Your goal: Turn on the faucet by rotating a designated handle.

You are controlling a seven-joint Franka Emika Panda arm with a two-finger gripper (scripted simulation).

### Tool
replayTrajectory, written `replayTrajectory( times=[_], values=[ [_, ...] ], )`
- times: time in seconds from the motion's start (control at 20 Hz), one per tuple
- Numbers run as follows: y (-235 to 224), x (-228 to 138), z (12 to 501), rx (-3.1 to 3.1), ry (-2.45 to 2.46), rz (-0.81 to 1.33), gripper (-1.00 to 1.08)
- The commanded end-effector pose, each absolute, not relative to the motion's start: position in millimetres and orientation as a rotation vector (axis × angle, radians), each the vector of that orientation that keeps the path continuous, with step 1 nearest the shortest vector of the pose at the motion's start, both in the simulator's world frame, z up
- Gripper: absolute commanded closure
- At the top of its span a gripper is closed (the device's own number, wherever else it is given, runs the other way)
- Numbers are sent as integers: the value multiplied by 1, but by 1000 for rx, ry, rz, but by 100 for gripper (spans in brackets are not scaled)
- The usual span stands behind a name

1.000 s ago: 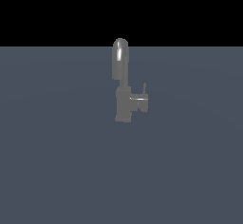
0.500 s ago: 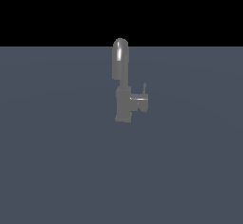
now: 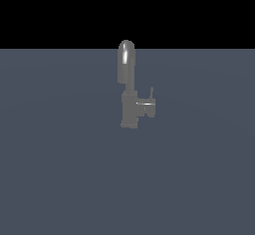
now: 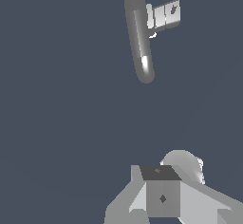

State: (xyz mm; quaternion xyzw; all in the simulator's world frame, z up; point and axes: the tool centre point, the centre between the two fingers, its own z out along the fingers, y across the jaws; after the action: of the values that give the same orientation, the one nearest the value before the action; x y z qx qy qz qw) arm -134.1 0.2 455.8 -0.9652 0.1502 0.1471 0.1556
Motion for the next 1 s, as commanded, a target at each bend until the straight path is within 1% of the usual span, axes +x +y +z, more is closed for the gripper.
replayTrajectory(
  times=[0.0,0.5,0.95],
  values=[
    [-4,-119,450,-2710,481,462,108],
    [-22,-63,417,-2473,672,619,108],
    [-43,-17,376,-2225,832,751,108]
  ],
)
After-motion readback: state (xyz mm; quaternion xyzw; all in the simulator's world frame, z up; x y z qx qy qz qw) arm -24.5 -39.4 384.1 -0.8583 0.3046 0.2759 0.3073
